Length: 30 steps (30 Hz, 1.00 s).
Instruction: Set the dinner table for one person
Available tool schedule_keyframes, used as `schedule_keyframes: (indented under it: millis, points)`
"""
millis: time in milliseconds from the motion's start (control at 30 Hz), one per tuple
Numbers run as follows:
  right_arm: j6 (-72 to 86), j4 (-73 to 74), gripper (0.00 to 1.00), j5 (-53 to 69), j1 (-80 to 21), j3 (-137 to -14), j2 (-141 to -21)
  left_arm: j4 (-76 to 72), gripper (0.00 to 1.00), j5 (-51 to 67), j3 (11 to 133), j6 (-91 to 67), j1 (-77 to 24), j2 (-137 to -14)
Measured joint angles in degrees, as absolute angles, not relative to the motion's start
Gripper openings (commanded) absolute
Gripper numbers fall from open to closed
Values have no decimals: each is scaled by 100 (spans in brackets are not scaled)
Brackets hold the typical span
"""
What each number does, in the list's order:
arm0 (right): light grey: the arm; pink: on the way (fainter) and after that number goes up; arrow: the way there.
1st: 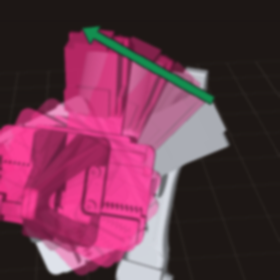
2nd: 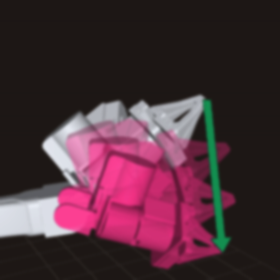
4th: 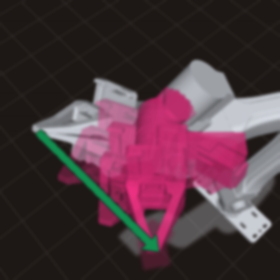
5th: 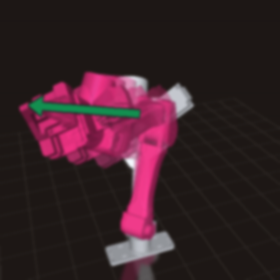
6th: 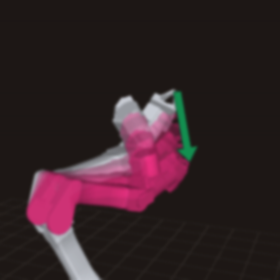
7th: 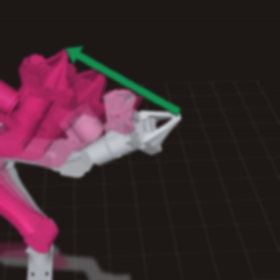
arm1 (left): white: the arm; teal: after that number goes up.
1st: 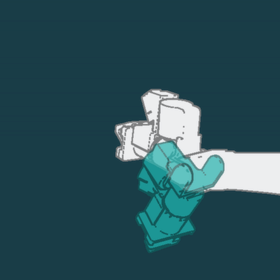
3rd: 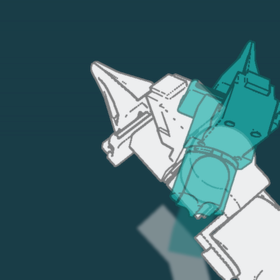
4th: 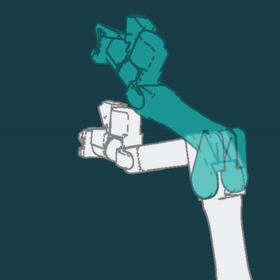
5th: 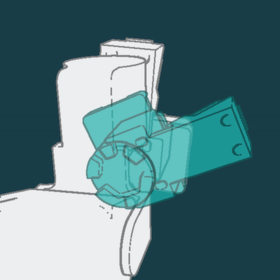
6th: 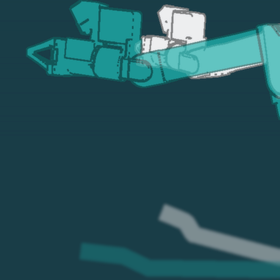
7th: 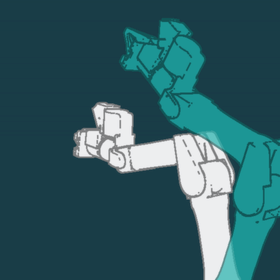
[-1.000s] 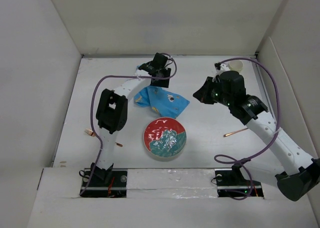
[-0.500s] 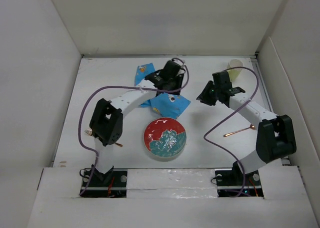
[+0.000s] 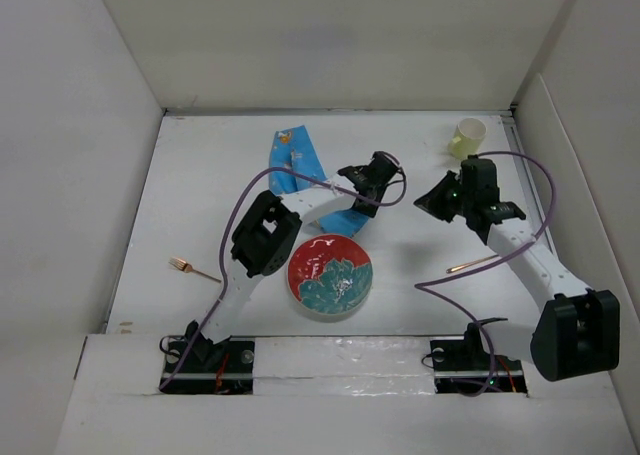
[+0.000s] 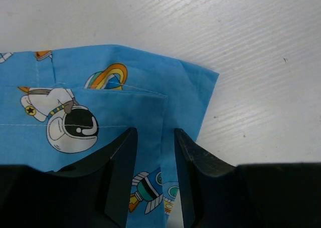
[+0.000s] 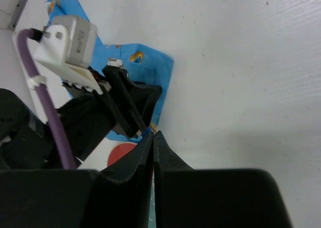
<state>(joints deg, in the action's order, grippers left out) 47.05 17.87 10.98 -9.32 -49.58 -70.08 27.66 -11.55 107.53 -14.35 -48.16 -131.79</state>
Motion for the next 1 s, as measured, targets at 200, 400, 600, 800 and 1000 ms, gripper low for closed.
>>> schedule_keyframes:
  millis: [200, 400, 600, 800, 1000]
  points:
    - [4591, 1796, 11, 1365, -897, -4676, -6976, 2768, 24, -1378, 10792, -1415, -4799, -13194]
    - [4532, 1785, 29, 1441, -897, -4646, -6993, 2753, 0, -1527, 10792, -1396, -4790, -13238]
    - [4501, 1669, 43, 1450, -897, -4740, -7529, 2663, 0, -1691, 10728, -1361, -4790, -13235]
    - [4491, 1599, 43, 1310, -943, -5256, -8521, 2333, 5, -1455, 10123, -1404, -4705, -12796]
    - [4532, 1490, 19, 1245, -1044, -5502, -8792, 2169, 17, -1081, 10252, -1441, -4598, -12667]
